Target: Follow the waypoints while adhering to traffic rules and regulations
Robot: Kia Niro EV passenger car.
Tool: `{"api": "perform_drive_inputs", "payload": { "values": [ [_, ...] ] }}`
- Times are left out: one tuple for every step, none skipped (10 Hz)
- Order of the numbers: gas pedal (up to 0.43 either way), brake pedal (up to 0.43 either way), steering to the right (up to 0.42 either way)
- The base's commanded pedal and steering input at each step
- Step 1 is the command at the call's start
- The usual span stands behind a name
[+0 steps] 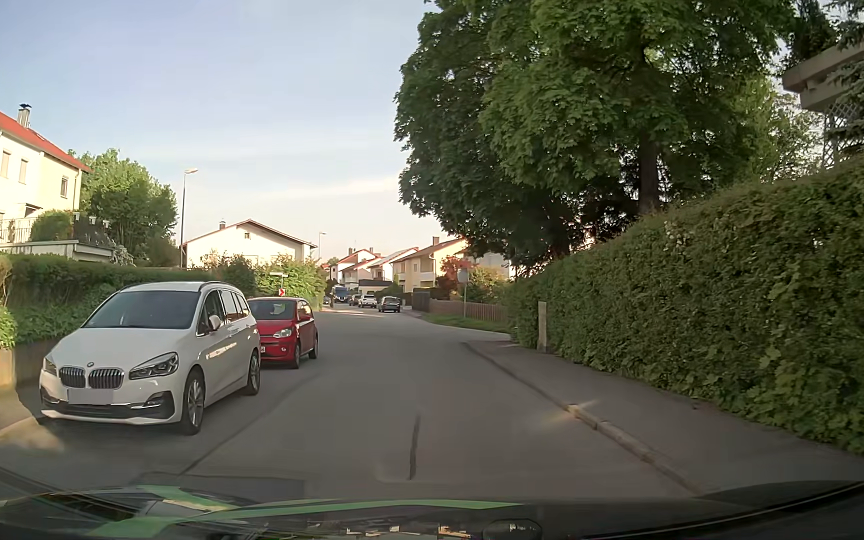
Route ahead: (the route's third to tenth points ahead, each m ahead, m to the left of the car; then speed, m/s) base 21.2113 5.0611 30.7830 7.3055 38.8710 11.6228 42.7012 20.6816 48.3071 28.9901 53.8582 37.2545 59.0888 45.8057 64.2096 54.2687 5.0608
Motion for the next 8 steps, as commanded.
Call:
{"api": "perform_drive_inputs", "payload": {
  "values": [
    [0.0,0.0,-0.071],
    [0.0,0.0,-0.061],
    [0.0,0.0,-0.048],
    [0.0,0.0,-0.041],
    [0.0,0.0,-0.036],
    [0.0,0.018,-0.035],
    [0.0,0.055,-0.033],
    [0.0,0.067,-0.032]
  ]
}}
